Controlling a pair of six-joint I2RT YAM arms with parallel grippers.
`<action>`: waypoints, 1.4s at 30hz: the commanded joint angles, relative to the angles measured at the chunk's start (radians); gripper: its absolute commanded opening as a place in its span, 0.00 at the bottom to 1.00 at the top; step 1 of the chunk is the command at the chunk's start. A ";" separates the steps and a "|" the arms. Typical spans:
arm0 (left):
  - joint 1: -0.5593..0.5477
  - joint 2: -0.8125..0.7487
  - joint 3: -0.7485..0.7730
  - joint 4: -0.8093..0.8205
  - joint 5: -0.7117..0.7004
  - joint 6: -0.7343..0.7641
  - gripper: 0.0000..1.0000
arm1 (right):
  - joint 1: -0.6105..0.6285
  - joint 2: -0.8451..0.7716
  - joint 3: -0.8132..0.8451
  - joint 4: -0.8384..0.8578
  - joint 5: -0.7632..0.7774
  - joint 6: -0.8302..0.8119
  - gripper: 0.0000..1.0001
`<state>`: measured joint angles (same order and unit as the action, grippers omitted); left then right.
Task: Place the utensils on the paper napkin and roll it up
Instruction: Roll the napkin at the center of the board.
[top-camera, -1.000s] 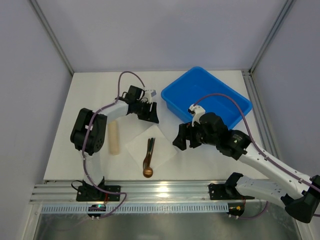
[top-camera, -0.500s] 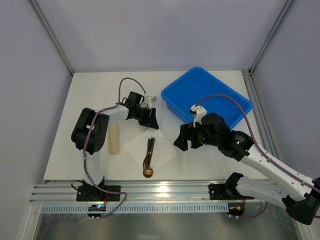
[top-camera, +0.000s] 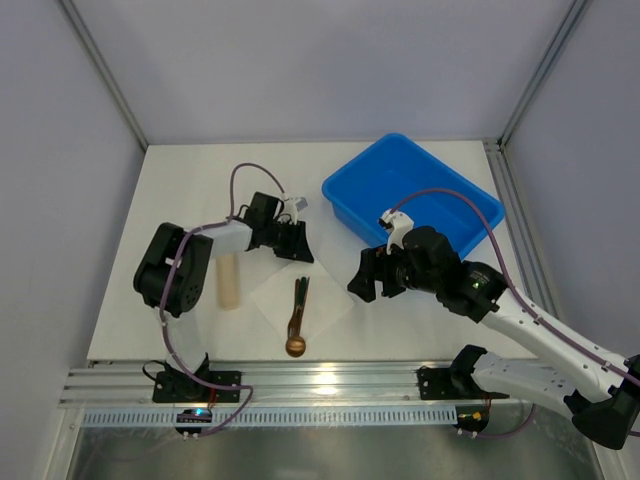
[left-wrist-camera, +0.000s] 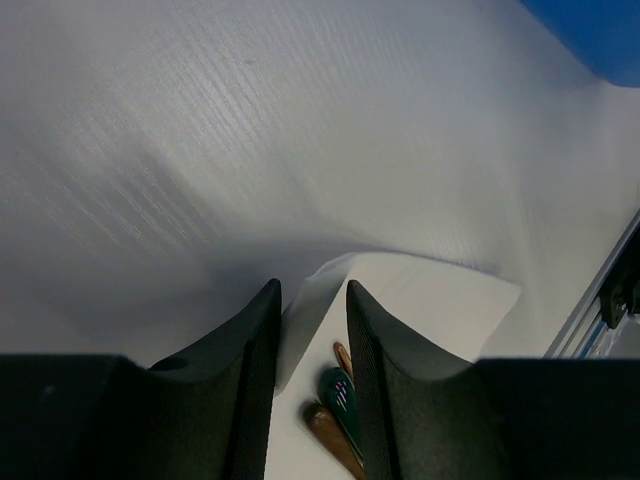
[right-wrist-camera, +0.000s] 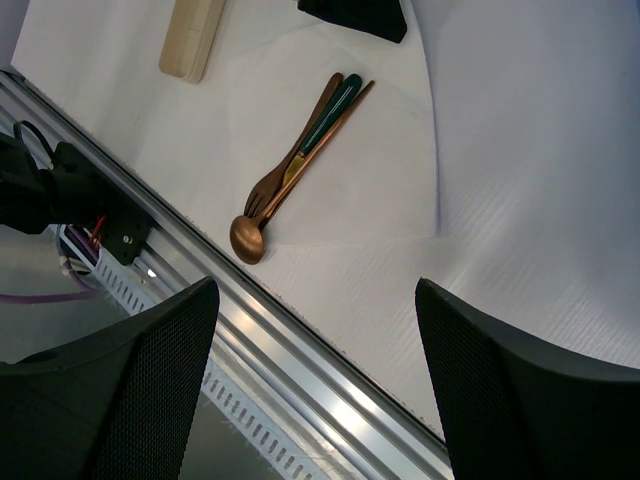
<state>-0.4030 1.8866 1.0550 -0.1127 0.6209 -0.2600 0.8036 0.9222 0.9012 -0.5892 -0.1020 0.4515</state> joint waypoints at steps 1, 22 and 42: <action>0.007 -0.064 -0.012 0.042 -0.007 -0.025 0.34 | 0.005 -0.022 0.002 0.031 -0.008 0.001 0.83; -0.014 -0.158 -0.089 0.064 -0.041 -0.081 0.39 | 0.005 0.004 -0.001 0.048 -0.021 0.001 0.83; -0.066 -0.328 -0.248 0.096 -0.144 -0.139 0.42 | 0.005 0.223 0.109 0.112 0.013 0.055 0.82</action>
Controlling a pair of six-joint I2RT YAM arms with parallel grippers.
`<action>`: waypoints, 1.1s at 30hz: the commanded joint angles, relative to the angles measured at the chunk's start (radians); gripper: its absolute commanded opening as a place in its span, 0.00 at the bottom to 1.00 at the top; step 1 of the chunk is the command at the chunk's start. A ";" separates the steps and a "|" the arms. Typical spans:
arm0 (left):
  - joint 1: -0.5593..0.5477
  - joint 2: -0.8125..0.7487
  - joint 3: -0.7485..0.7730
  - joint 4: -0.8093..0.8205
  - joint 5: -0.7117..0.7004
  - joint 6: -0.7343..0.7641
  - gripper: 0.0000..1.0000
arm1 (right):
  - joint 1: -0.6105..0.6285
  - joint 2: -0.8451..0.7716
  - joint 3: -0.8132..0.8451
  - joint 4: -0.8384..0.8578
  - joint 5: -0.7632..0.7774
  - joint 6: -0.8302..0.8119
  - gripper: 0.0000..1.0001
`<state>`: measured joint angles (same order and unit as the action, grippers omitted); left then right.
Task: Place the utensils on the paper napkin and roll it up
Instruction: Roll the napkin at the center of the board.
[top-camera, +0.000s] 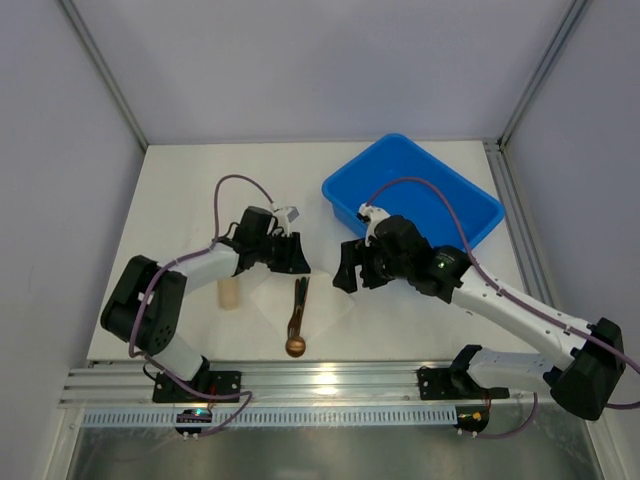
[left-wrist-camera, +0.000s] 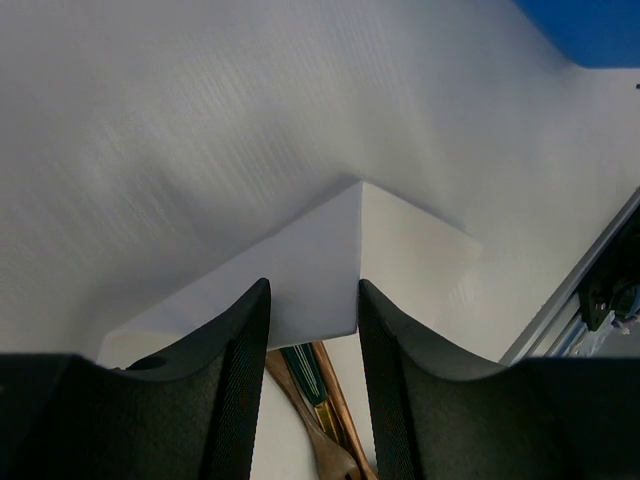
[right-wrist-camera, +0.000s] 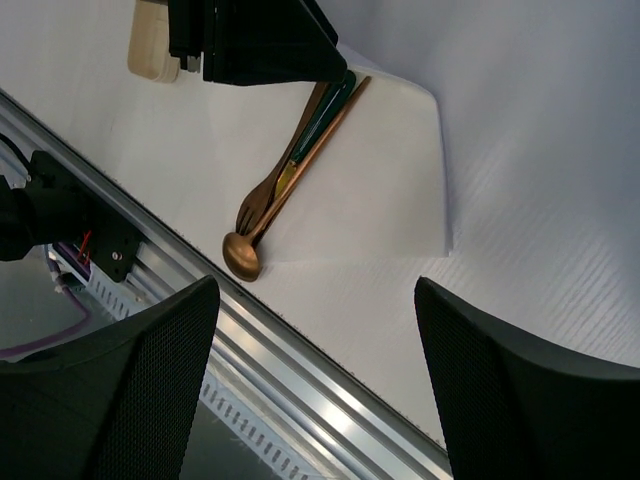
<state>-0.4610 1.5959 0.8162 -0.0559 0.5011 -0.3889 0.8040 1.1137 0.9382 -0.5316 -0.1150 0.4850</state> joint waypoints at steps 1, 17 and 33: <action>-0.016 -0.043 -0.014 0.044 -0.029 -0.011 0.42 | 0.006 0.064 0.080 0.056 0.029 0.026 0.82; -0.054 -0.125 -0.097 0.050 -0.102 -0.034 0.41 | 0.003 0.363 0.149 0.261 0.109 0.044 0.04; -0.054 -0.128 -0.106 0.044 -0.118 -0.021 0.41 | 0.003 0.586 0.172 0.412 0.077 0.020 0.04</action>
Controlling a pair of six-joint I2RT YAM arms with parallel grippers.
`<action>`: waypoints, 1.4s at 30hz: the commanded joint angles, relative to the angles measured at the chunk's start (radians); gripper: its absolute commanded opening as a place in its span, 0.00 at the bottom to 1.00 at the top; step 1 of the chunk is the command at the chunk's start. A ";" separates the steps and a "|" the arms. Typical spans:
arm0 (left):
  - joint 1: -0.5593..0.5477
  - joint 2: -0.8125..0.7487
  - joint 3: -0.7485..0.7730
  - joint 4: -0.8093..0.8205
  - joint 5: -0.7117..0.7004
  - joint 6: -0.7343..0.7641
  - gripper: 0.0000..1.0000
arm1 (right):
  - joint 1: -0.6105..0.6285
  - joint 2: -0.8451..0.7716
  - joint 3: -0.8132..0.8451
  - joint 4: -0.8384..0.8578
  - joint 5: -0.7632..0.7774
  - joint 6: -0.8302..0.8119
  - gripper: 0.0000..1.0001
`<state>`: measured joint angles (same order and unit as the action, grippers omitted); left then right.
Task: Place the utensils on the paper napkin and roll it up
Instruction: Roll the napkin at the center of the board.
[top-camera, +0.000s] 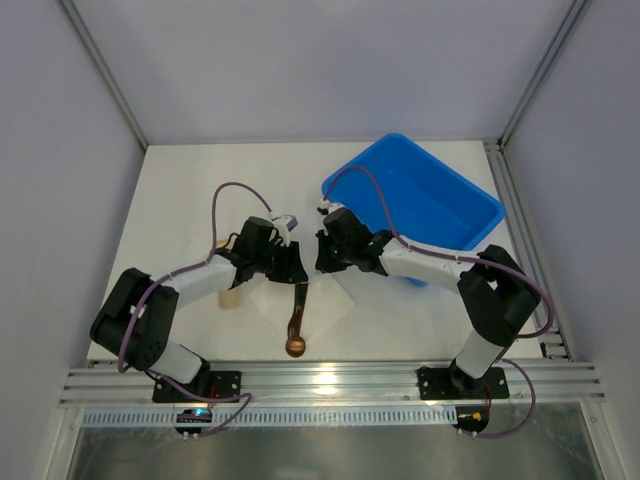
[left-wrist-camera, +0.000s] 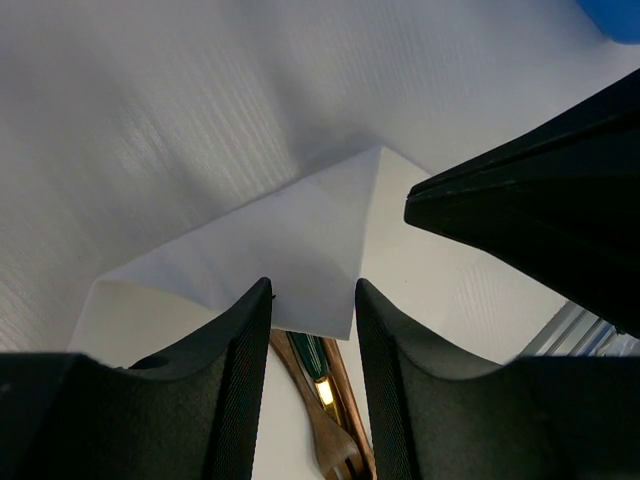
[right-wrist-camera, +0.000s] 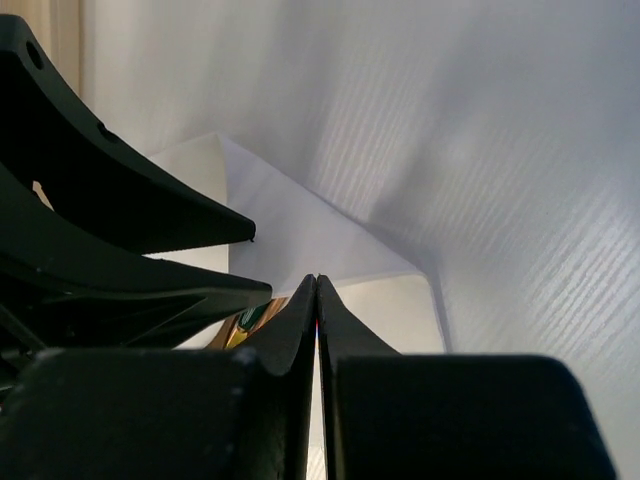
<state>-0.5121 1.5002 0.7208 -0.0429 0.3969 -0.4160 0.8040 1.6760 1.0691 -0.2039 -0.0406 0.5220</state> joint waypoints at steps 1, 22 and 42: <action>-0.003 -0.032 -0.012 0.032 -0.016 0.006 0.41 | 0.003 0.030 0.045 0.086 -0.001 -0.019 0.04; -0.003 -0.070 -0.027 0.005 -0.059 0.003 0.39 | 0.003 0.088 -0.021 0.169 -0.094 0.004 0.04; -0.003 -0.107 -0.009 -0.023 -0.082 -0.017 0.38 | 0.004 0.114 -0.049 0.196 -0.146 0.018 0.04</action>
<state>-0.5121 1.4380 0.6945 -0.0658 0.3340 -0.4179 0.8040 1.7790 1.0077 -0.0547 -0.1730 0.5301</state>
